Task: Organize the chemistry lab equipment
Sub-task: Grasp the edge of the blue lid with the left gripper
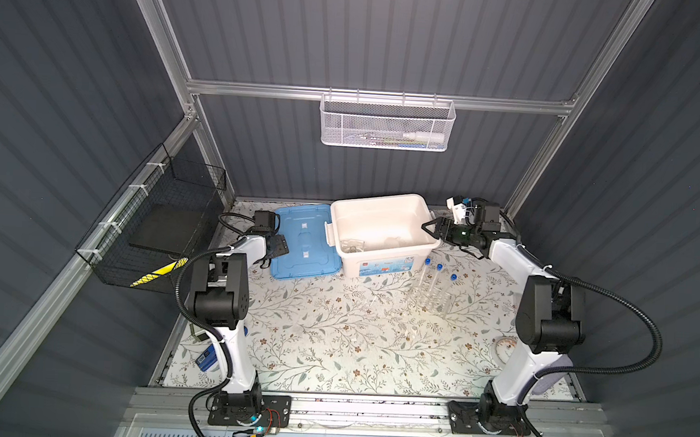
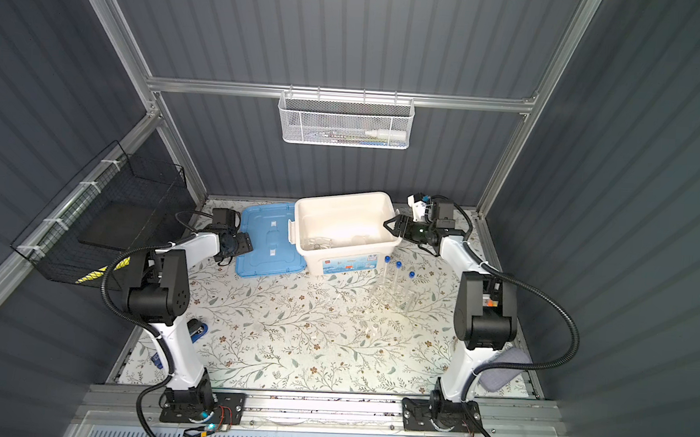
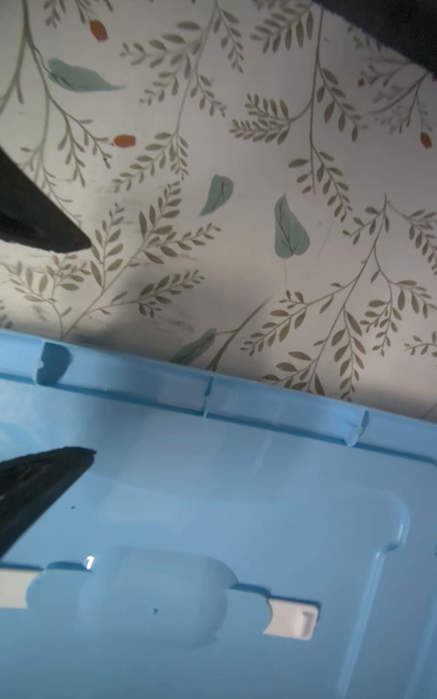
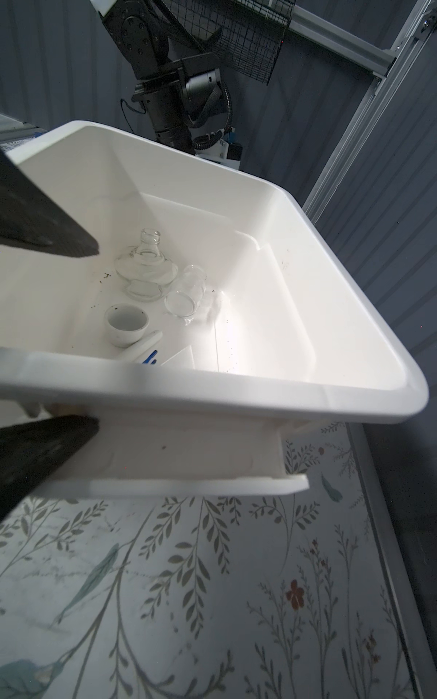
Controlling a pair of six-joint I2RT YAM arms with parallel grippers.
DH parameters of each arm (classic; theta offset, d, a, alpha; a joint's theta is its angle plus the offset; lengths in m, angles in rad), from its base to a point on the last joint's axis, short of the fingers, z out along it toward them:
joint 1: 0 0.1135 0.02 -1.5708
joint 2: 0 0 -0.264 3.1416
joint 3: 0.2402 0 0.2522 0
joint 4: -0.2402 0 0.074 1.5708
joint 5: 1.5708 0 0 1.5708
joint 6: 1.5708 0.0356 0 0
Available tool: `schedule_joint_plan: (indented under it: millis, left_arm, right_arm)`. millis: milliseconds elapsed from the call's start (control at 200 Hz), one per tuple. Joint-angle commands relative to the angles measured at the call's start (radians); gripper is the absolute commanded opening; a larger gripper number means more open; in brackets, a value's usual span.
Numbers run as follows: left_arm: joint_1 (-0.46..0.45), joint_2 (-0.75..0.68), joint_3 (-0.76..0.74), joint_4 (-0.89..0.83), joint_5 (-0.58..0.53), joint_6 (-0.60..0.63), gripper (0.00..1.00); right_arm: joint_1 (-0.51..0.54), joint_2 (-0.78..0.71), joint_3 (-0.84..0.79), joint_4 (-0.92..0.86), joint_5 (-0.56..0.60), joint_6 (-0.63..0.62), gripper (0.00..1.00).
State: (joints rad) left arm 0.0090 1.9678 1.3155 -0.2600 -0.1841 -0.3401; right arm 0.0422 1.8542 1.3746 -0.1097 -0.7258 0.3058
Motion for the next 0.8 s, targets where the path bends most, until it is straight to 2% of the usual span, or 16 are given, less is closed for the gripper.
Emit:
schedule_joint_plan:
  millis: [0, 105, 280, 450, 790]
  left_arm:
    - [0.028, 0.029, 0.044, -0.025, 0.06, 0.016, 0.75]
    - [0.043, 0.052, 0.061, -0.032, 0.09, 0.03, 0.62]
    - [0.046, 0.06, 0.066, -0.054, 0.075, 0.064, 0.43]
    - [0.046, 0.057, 0.04, -0.055, 0.079, 0.084, 0.35]
    - [0.046, 0.063, 0.022, -0.081, 0.131, 0.123, 0.09]
  right_arm:
    - [0.012, -0.024, -0.018, -0.027, 0.004, -0.021, 0.69]
    - [0.012, -0.025, -0.018, -0.033, 0.008, -0.026, 0.69]
    - [0.011, -0.025, -0.017, -0.034, 0.011, -0.027, 0.7]
    - [0.01, -0.024, -0.015, -0.036, 0.014, -0.024, 0.7]
    - [0.01, -0.038, -0.022, -0.048, 0.026, -0.026, 0.7]
